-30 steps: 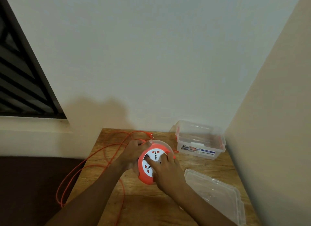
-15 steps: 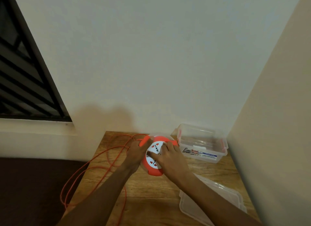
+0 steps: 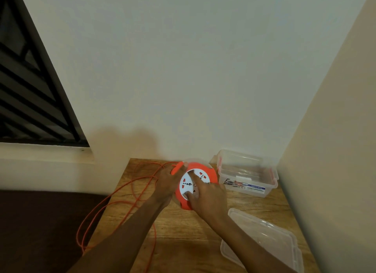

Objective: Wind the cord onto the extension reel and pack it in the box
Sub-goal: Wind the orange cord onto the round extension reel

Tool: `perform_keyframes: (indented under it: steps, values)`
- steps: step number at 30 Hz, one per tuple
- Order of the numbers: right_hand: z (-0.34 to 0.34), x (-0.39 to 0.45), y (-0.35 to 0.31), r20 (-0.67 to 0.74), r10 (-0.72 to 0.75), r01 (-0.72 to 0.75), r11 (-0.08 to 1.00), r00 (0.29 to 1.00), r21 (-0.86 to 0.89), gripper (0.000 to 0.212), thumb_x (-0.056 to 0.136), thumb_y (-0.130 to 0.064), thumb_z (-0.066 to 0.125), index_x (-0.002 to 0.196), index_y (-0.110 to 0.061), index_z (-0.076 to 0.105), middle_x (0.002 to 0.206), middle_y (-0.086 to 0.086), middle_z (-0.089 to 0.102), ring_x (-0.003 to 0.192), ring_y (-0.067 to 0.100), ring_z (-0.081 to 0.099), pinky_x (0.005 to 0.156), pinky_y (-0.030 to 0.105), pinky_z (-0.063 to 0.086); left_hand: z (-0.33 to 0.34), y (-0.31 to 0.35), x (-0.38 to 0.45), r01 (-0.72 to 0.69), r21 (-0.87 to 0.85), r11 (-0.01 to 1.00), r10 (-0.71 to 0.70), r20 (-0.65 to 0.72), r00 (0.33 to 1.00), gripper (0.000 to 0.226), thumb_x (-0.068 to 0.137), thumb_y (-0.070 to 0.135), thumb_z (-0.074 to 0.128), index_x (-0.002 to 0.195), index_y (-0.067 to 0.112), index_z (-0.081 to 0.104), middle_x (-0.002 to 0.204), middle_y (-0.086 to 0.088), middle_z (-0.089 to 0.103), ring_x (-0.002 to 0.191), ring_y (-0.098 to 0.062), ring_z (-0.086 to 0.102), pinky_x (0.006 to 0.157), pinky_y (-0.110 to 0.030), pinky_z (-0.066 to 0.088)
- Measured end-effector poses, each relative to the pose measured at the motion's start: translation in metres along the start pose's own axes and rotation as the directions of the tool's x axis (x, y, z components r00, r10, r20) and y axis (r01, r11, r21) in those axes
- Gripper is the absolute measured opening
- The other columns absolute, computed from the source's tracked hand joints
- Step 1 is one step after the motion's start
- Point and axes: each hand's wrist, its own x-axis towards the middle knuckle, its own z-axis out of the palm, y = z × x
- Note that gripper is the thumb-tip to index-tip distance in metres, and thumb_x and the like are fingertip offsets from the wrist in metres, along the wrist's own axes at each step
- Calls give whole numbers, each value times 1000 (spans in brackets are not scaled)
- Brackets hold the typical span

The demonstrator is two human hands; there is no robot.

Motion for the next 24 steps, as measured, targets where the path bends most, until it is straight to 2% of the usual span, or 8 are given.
perform_keyframes:
  steps: [4,8,11,14,16,19,21,24]
  values:
    - [5,-3,-7,83,286,-295,865,955,407,74,83,-58,65,147,-32,40,135,0,61,114,20,62,94,43,53,13,-5,-2,-17,-8,1000,16,-81,997,43,91,45,75,85,2,76,79,-17,79,66,-21,73,62,-33,55]
    - [-1,-5,-11,436,487,-533,75,757,843,65,86,-18,75,144,-25,47,139,6,56,99,19,65,62,23,58,26,-10,-3,-45,15,999,47,-139,989,44,87,43,80,81,0,73,70,-15,73,60,-13,67,56,-23,52]
    - [-7,-10,-12,560,473,-533,-205,680,821,68,88,-3,69,146,-25,42,128,4,60,91,27,70,56,28,58,29,-13,-1,-46,32,998,48,-90,995,29,89,40,79,71,17,74,62,1,73,55,-4,67,51,-15,49]
    - [-14,-15,-11,563,386,-581,-82,731,810,78,87,-6,71,151,-27,32,125,3,61,99,30,69,66,35,62,25,-14,3,-2,23,1000,3,-36,999,36,90,43,77,73,12,75,65,1,75,57,-7,68,52,-17,51]
    - [-18,-21,-6,430,321,-527,340,844,779,77,84,-16,74,149,-25,35,111,-4,66,83,9,69,57,20,56,17,-12,7,40,-14,999,-40,-16,999,46,91,46,75,75,3,75,68,-5,76,59,-14,70,52,-22,54]
    - [-24,-26,10,-33,48,-29,902,998,432,46,83,-29,72,127,-26,61,81,-12,71,72,0,65,61,19,52,2,-7,14,96,-41,995,-95,31,995,49,89,51,75,76,4,75,73,-13,76,63,-29,72,57,-33,57]
    - [-27,-20,22,-177,-338,356,931,925,83,26,79,-23,75,105,-24,72,94,-5,74,83,11,68,73,36,58,-7,-3,19,101,-11,995,-100,75,992,56,88,55,74,80,-1,75,79,-19,77,65,-33,71,64,-38,56]
    - [-31,2,32,124,-610,622,757,783,-202,44,70,-21,86,111,-27,71,135,7,58,117,29,58,88,50,54,-14,4,24,107,51,993,-115,183,976,57,85,61,73,92,4,77,91,-26,79,71,-37,74,65,-38,59]
